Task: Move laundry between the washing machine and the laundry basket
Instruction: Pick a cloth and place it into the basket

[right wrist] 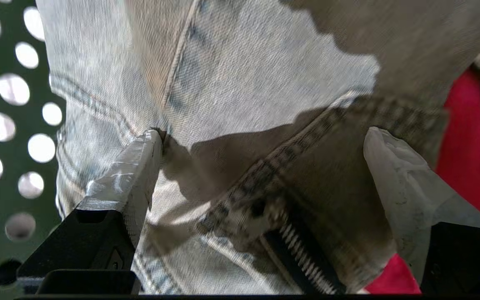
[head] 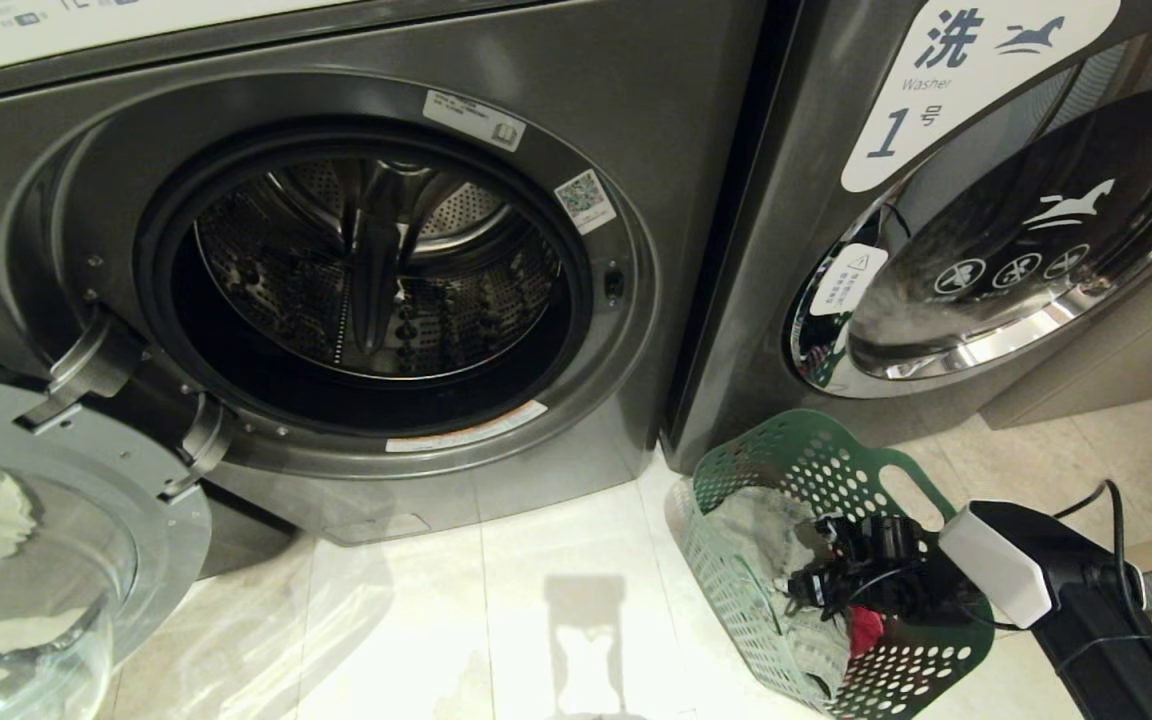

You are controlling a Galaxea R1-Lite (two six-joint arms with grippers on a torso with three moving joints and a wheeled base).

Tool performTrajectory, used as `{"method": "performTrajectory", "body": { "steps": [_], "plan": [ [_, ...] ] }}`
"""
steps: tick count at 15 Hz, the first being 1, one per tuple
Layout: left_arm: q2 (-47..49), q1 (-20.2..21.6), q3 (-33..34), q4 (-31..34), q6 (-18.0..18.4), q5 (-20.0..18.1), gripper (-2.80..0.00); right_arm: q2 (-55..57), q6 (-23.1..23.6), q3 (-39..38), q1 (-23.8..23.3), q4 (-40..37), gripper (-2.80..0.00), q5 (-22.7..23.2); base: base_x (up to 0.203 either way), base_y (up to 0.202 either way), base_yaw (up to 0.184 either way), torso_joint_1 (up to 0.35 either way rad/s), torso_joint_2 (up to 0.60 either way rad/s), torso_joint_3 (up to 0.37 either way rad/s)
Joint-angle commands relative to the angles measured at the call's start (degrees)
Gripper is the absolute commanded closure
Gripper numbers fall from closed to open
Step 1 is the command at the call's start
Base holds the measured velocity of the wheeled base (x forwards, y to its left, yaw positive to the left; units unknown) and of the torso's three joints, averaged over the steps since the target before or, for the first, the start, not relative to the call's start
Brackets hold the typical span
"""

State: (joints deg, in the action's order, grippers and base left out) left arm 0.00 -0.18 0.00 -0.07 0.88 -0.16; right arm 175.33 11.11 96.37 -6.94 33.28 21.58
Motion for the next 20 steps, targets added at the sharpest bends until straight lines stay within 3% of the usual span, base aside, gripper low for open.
{"method": "performTrajectory", "body": {
  "steps": [1, 3, 4, 5, 14, 20],
  "plan": [
    [0.09, 0.01, 0.00, -0.01, 0.00, -0.02, 0.00, 0.19, 0.23, -0.39, -0.01, -1.87, -2.80, 0.20, 0.000, 0.000, 0.000, 0.000, 0.00, 0.000],
    [0.06, 0.01, 0.00, -0.01, 0.00, -0.02, 0.00, 0.19, 0.23, -0.39, -0.09, -3.31, -2.80, 0.40, 0.000, 0.000, 0.000, 0.000, 0.00, 0.000],
    [0.01, 0.01, 0.00, -0.01, 0.00, -0.02, 0.00, 0.19, 0.23, -0.48, -0.09, -3.39, -0.75, 0.40, 0.000, 0.000, 0.000, 0.000, 0.00, 0.000],
    [0.09, 0.01, 0.00, -0.01, 0.00, -0.02, 0.00, 0.19, 0.15, -0.57, -0.09, -3.38, 0.00, 0.31, 0.000, 0.000, 0.000, 0.000, 0.00, 0.000],
    [0.06, 0.01, 0.00, -0.01, 0.00, -0.02, 0.00, -0.94, 0.06, -0.91, -0.48, -4.54, 0.00, 0.22, 0.000, 0.000, 0.000, 0.000, 0.00, 0.000],
    [0.03, 0.01, 0.00, -0.01, 0.00, -0.02, 0.00, -11.52, -0.17, -10.97, -1.19, -4.54, 0.00, 0.44, 0.000, 0.000, 0.000, 0.000, 0.00, 0.000]
  ]
}}
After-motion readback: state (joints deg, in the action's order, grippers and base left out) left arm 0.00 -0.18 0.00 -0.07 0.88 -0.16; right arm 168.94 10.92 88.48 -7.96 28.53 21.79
